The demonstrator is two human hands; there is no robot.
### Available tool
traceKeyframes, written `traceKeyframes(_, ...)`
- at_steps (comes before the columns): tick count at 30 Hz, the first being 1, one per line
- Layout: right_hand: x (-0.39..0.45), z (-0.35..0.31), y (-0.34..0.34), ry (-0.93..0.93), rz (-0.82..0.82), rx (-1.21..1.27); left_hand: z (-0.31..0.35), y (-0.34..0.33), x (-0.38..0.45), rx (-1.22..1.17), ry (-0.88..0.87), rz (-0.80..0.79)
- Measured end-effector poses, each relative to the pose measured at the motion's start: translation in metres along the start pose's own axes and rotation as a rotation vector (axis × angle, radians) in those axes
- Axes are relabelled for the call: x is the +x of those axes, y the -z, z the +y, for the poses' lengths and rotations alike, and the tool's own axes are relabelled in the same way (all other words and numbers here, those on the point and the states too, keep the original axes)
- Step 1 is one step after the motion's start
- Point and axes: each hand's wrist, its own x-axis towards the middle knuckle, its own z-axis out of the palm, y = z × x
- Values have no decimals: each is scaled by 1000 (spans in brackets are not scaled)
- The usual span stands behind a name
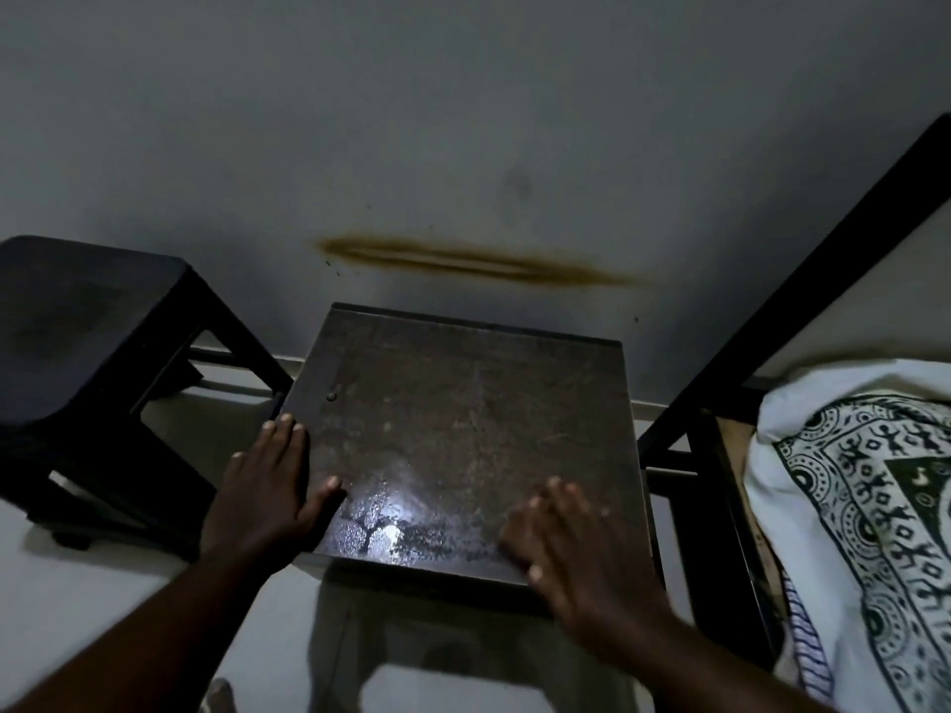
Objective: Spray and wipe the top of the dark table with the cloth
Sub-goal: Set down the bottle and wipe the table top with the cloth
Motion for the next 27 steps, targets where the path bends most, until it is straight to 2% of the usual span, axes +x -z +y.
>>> traceKeyframes(3,-11,5,-4,331,-39,-140,-3,-2,2,-13,3,-25)
traceKeyframes(5,-2,29,1,415,-78,-99,-2,-4,1,-23,1,-4)
traceKeyframes(7,22,50,4,327,-50,31,-4,-6,2,-29,7,2)
traceKeyframes(11,77,81,16,-230,54,105,-5,-10,0,-32,11,18)
traceKeyframes(13,89,81,23,-393,82,109,-5,-11,1,-21,13,24)
traceKeyframes(15,80,63,17,-339,68,142,-6,-13,2,-15,11,17)
traceKeyframes(19,22,-9,-2,92,-25,95,-6,-13,3,-12,9,30)
traceKeyframes(22,9,-11,1,290,-134,23,-6,-14,2,-6,2,22)
traceKeyframes(24,22,19,1,279,-104,92,-6,-14,3,-1,-2,23)
traceKeyframes(27,57,73,15,-78,36,182,-6,-14,2,-4,-6,25)
